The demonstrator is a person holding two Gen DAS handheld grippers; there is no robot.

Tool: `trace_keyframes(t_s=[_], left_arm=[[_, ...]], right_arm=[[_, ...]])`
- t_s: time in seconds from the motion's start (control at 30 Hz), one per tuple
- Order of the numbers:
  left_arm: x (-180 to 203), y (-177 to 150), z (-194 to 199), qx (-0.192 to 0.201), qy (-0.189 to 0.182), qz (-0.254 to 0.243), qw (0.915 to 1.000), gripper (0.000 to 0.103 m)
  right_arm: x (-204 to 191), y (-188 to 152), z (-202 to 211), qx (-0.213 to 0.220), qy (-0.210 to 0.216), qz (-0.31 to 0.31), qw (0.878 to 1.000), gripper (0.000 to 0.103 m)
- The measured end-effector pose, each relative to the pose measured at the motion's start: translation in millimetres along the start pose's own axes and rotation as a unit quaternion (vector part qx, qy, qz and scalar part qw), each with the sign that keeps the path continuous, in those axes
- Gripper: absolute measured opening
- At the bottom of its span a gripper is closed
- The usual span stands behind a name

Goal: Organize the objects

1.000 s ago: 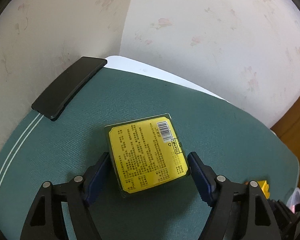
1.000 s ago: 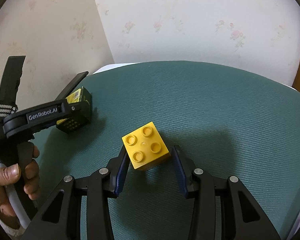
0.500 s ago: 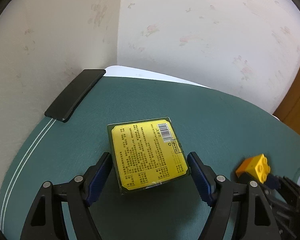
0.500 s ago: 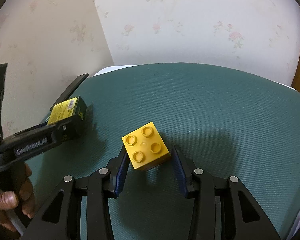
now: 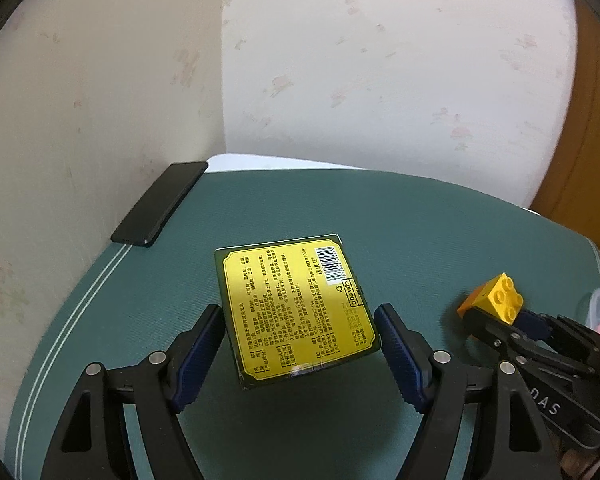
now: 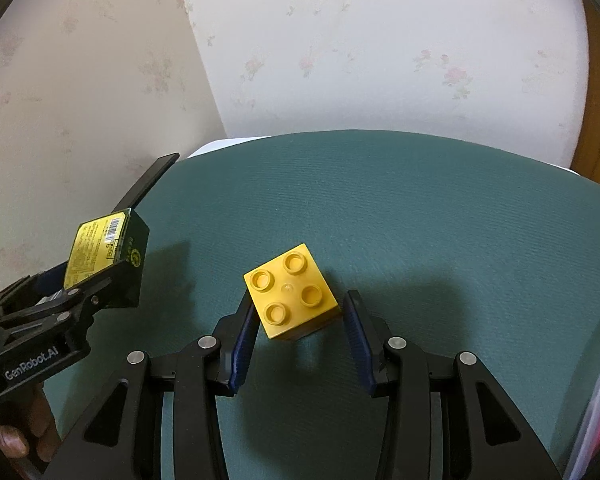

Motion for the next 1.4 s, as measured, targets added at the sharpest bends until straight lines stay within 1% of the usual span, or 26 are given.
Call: trace_keyframes(t_s=[0.3,0.53,0.73,0.87,1.03,1.2,1.27,1.33,1.4], left_arm=[[23,-5,15,0.011,-0.017,-0.029,0.9994,0.080],[39,-8,25,0.020,-0.026,-0.047,0.9983,0.080],[60,-14,30,0.020,-0.038,-0.068,0.9967,0.080],[73,-20,35,0.019,-0.051,-0.074,0.9958,0.080],[81,-25,38,0.015,-0.056,-0.078,0.9953,0.080],[84,-28,39,0.009,-0.059,-0.078,0.9952,0.080],[85,-29,39,0.008,-0.060,-0.081,0.9949,0.080],[87,-30,41,0.009,-0.063,-0.082,0.9945,0.080],[89,-31,41,0.008,-0.068,-0.083,0.9942,0.080]], right_arm=[[19,-10,27,0.012,-0.009,-0.017,1.000,0.044],[34,-20,56,0.025,-0.009,-0.036,0.999,0.044],[46,-24,87,0.054,-0.016,-0.048,0.997,0.043],[48,-26,99,0.065,-0.021,-0.046,0.997,0.043],[53,-39,98,0.050,-0.020,-0.041,0.998,0.042],[57,-59,101,0.027,-0.003,-0.044,0.999,0.045],[56,-68,104,0.016,0.015,-0.043,0.999,0.050],[58,-77,107,0.012,0.013,-0.040,0.999,0.058],[58,-87,109,0.004,0.007,-0.038,0.999,0.058]])
Point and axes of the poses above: each gripper's, at about its wrist camera, not at the fingertips, and z roughly against the way its jaws point, x to its right, y to its top, the point moved 8 cm from there along -z, roughly the way its jaws point, and after that the axes turned 15 degrees about -y, right-handed, at the moved point
